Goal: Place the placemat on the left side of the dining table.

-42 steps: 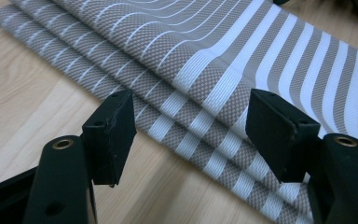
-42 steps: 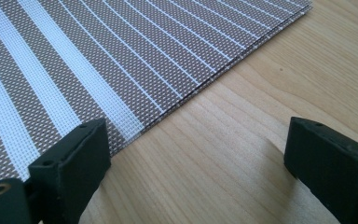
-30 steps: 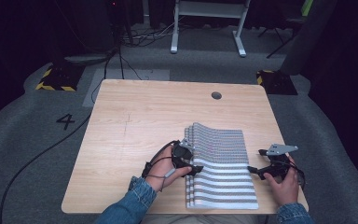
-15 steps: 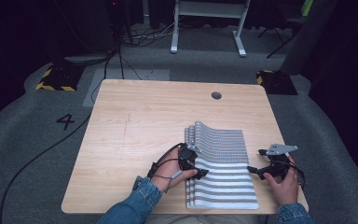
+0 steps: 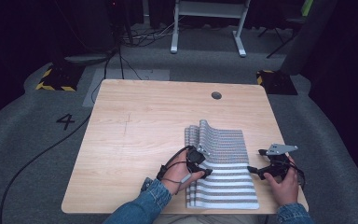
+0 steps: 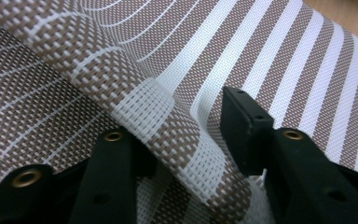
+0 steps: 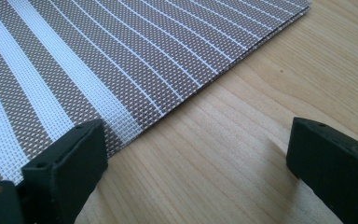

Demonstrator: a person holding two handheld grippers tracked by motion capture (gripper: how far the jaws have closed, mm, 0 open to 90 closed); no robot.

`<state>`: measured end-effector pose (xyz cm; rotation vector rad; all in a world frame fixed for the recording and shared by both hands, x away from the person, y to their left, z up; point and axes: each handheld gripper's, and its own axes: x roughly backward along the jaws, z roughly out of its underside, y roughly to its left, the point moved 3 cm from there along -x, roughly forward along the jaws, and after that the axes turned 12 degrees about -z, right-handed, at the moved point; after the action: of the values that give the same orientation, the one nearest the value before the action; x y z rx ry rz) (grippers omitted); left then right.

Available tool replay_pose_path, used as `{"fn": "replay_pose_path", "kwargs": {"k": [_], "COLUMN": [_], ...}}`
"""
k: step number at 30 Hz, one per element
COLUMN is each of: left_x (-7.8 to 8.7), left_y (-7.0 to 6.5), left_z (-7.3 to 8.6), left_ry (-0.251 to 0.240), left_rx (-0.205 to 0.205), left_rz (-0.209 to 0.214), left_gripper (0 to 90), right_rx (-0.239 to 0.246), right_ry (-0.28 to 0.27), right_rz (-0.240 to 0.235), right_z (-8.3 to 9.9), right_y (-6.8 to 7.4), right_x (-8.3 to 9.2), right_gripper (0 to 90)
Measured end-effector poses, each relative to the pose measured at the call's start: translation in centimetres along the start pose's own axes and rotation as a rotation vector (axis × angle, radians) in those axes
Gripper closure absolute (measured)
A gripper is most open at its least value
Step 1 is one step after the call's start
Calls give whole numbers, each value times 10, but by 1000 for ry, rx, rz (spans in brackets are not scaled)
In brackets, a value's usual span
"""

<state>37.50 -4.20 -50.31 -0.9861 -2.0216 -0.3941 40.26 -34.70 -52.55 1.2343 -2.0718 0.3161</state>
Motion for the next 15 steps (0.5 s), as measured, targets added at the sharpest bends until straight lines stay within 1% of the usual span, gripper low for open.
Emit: {"fn": "replay_pose_path", "kwargs": {"k": [1,2,3,4,5,6,7,8,9,11,13,15], "left_x": [1,2,2,5,7,9,11,11,18,25,34,42], "left_y": [-1,-2,-2,-2,-2,-2,-3,-3,-4,-7,-10,-12], "left_z": [0,-1,-1,-1,-2,-3,-4,-4,-6,-10,-13,-15], "left_ry": [6,-16,-37,-42,-63,-72,-87,-87,-117,-159,-183,-200], "left_rx": [7,8,3,13,13,13,10,10,-14,-24,-32,-45], "left_rz": [12,-6,-5,1,10,14,34,34,30,25,20,25], "left_gripper": [646,671,691,728,767,807,837,872,883,885,886,887], "right_rx": [0,0,0,0,0,0,-2,-2,-2,-2,1,2], "right_ry": [0,0,0,0,0,0,0,0,0,-1,-1,-1], "right_rz": [0,0,0,0,0,0,0,-1,-2,-2,-1,0], "right_z": [0,0,0,0,0,0,0,0,0,0,0,0], "right_y": [0,0,0,0,0,0,0,0,0,0,0,0], "right_x": [0,0,0,0,0,0,0,0,0,0,0,0], "right_gripper": [51,51,51,51,51,51,52,52,52,52,52,52]}}
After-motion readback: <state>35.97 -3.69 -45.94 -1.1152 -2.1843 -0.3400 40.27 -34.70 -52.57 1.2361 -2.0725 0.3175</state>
